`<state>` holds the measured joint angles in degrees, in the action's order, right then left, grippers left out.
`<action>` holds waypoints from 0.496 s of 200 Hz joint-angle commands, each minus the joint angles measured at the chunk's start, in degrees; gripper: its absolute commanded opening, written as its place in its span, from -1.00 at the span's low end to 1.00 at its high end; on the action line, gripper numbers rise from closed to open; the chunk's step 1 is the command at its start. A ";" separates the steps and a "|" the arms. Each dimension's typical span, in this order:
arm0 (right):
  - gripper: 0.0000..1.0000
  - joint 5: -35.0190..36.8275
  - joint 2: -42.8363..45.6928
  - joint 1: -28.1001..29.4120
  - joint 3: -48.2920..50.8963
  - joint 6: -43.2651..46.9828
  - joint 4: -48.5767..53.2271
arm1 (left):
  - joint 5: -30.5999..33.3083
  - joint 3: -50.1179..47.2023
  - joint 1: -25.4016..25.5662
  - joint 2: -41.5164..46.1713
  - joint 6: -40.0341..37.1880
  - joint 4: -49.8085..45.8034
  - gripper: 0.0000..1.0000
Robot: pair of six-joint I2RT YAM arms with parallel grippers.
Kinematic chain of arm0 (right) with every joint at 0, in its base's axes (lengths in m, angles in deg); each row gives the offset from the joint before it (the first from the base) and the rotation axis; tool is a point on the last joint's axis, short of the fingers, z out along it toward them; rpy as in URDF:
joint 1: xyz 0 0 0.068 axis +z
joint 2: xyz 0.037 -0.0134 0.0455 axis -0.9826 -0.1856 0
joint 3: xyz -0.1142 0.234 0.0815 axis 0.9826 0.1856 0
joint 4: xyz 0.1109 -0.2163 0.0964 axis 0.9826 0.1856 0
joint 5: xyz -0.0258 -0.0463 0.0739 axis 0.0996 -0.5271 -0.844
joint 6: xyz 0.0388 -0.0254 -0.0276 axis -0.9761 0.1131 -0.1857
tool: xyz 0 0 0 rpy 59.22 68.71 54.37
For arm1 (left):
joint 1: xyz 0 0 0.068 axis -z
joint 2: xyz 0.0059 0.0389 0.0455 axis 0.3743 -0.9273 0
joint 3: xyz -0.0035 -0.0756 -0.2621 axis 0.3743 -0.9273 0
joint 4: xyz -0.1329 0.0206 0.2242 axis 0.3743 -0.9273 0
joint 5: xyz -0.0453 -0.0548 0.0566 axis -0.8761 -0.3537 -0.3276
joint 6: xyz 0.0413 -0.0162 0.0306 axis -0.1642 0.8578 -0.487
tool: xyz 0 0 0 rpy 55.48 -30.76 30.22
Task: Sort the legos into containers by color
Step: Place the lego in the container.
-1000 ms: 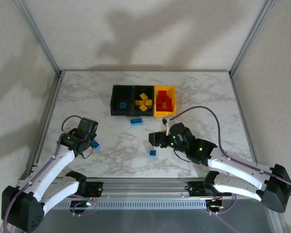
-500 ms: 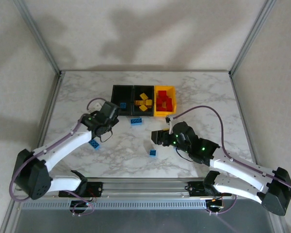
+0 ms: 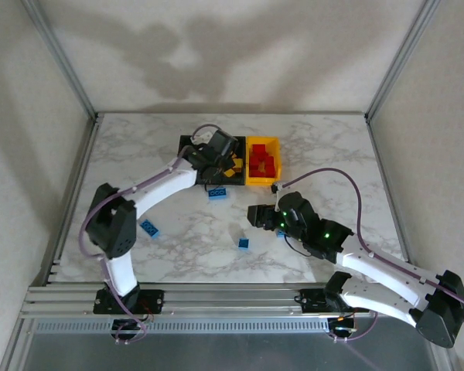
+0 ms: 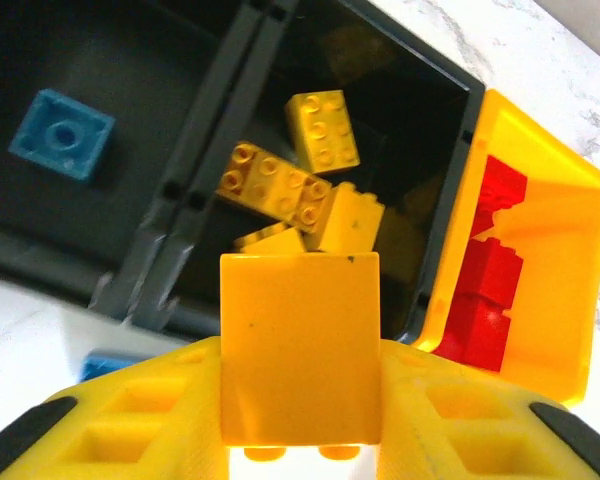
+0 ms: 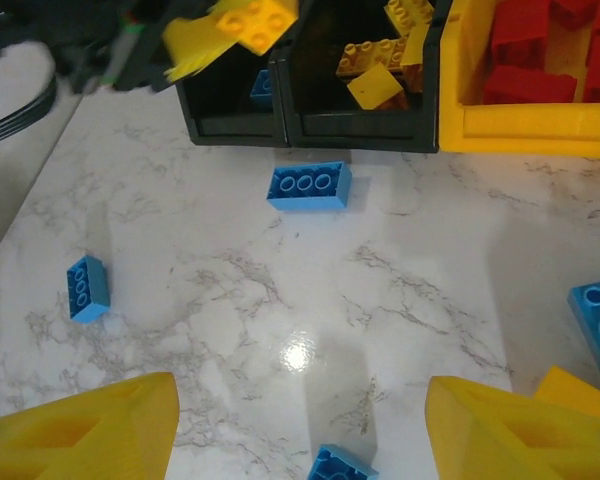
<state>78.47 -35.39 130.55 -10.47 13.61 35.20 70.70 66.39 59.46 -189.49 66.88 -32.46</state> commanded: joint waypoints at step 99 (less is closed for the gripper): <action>0.33 3.11 3.74 -0.76 -0.72 -1.47 3.31 | -0.69 14.14 -2.14 -13.64 -5.16 -4.28 0.07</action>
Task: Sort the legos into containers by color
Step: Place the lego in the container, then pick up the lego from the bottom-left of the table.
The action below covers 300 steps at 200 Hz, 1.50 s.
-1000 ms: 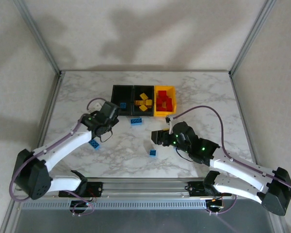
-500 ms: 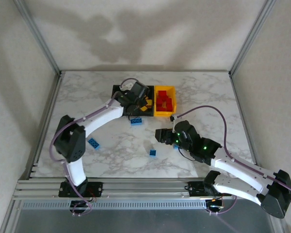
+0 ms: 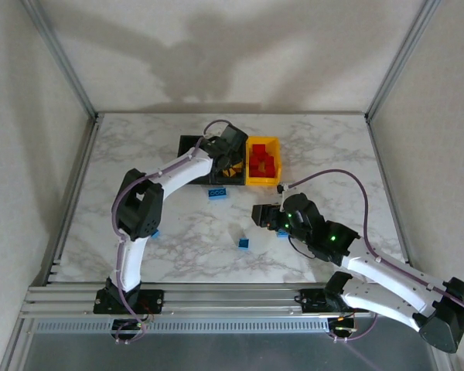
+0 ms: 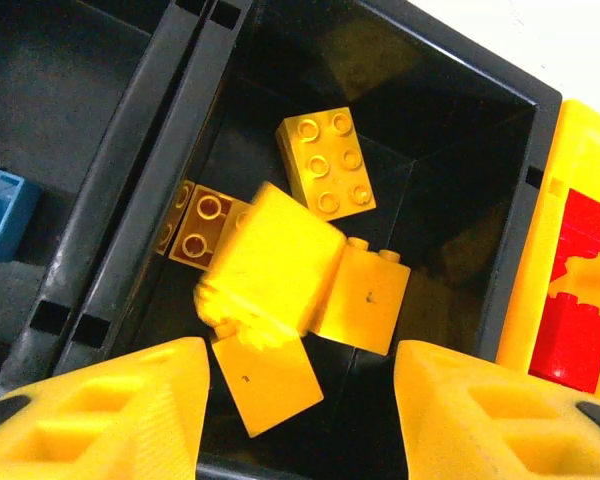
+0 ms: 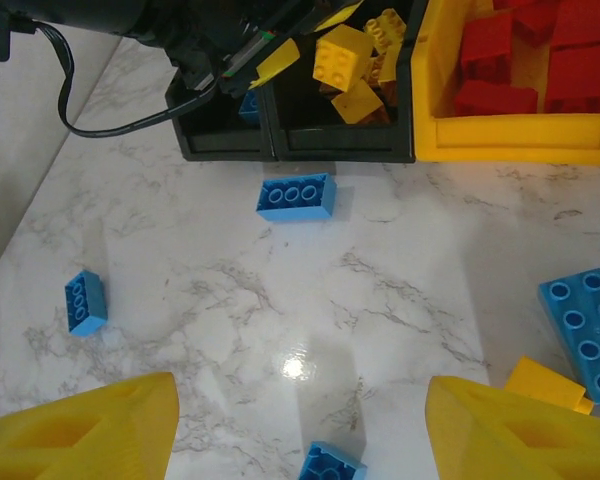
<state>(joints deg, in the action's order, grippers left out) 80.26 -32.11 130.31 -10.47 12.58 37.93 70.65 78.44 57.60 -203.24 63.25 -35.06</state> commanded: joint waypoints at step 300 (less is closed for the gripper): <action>0.35 -13.94 -17.07 7.36 -7.32 15.38 -11.60 | -0.16 -68.39 -13.44 57.32 5.62 -3.46 0.62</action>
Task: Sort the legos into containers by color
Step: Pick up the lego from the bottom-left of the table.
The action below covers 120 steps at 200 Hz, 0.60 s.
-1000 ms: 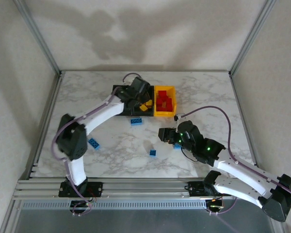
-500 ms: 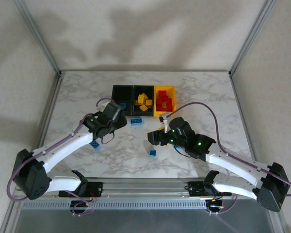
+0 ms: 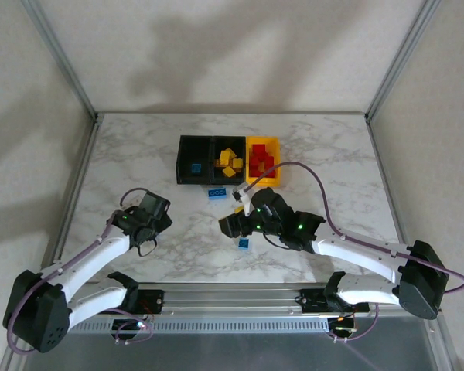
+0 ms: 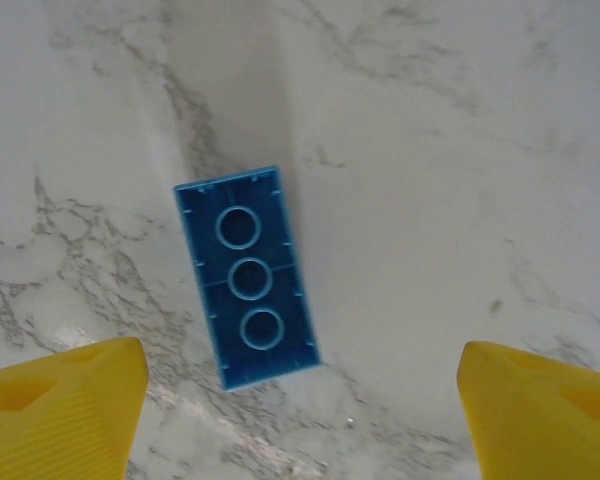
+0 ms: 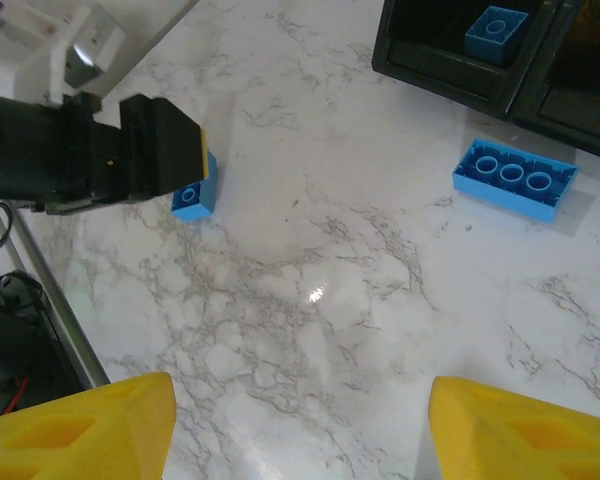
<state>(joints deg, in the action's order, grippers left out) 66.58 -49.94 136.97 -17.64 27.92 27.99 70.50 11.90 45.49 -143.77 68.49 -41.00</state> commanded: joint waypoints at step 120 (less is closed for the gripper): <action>0.34 1.86 1.82 0.66 -0.01 -0.67 -0.56 | -0.11 -2.60 -3.87 -8.61 -2.81 9.39 -0.38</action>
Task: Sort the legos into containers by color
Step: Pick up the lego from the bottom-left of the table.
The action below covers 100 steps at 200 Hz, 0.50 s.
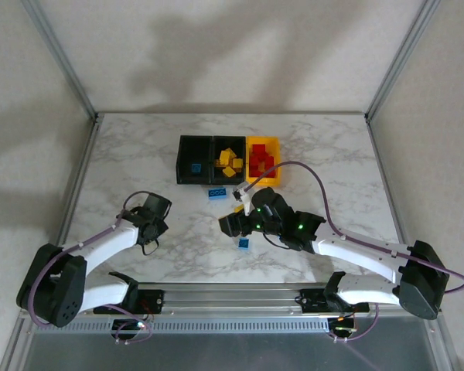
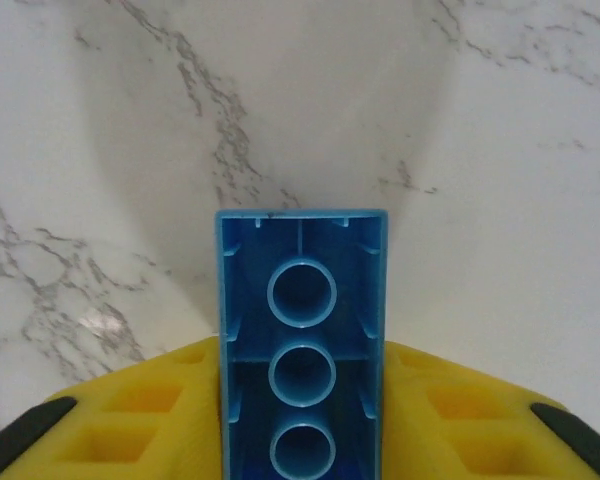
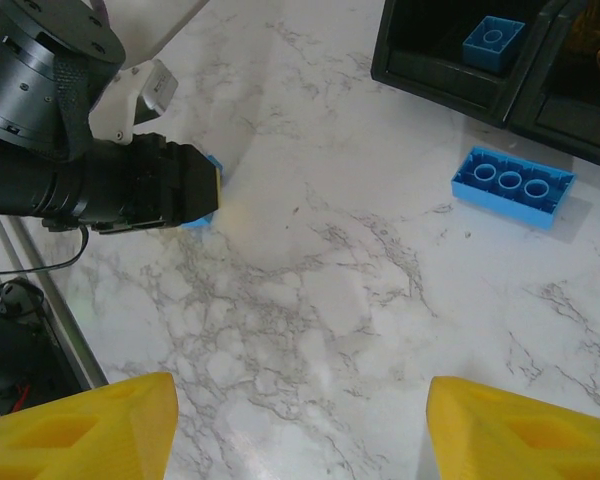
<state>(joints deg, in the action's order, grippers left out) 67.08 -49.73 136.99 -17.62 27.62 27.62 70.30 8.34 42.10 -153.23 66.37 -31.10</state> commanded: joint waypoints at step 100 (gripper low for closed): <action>0.34 7.26 0.99 -3.03 0.31 -7.84 2.79 | -3.31 25.20 1.53 -9.88 -7.06 -1.25 -0.39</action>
<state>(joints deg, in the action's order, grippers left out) 71.54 -48.76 134.92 -17.55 23.16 29.10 68.56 27.36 42.65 -158.89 62.83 -32.17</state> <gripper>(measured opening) 0.668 0.323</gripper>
